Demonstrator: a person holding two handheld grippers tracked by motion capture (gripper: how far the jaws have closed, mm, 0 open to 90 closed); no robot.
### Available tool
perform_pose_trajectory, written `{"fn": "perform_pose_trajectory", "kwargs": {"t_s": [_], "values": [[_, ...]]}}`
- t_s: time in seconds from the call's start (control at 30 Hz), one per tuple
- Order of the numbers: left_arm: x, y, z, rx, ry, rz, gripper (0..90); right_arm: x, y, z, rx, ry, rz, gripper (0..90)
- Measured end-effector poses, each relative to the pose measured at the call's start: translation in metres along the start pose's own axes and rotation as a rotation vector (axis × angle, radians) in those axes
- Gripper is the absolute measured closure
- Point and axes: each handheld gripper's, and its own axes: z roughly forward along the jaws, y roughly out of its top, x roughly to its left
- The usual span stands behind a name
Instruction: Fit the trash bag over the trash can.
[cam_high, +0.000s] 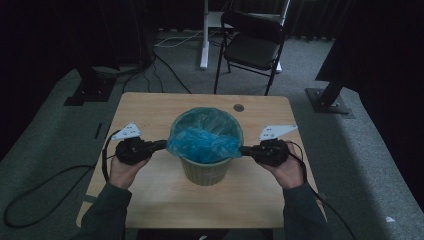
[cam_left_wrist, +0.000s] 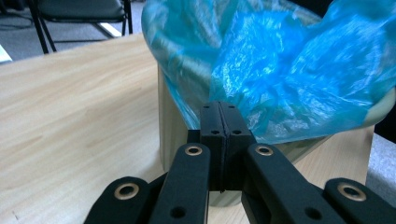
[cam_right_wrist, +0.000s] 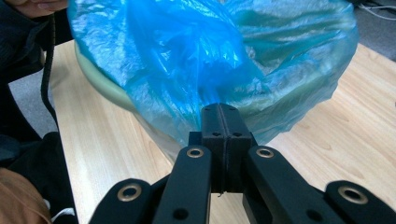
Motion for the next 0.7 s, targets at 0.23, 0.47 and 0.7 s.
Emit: {"fn": "perform_pose_trajectory", "kwargs": {"t_s": [0.23, 0.47, 0.7], "values": [[0.0, -0.003, 0.012, 0.031, -0.01, 0.003, 89.5, -0.002, -0.003, 0.0, 0.005, 0.011, 0.008, 90.0], [-0.001, 0.001, 0.025, 0.026, -0.009, 0.0, 89.5, -0.006, -0.004, 0.001, -0.002, -0.007, 0.021, 90.0], [0.004, 0.003, 0.036, 0.026, -0.003, -0.022, 89.5, -0.014, -0.003, 0.004, -0.015, -0.05, 0.039, 90.0]]}}
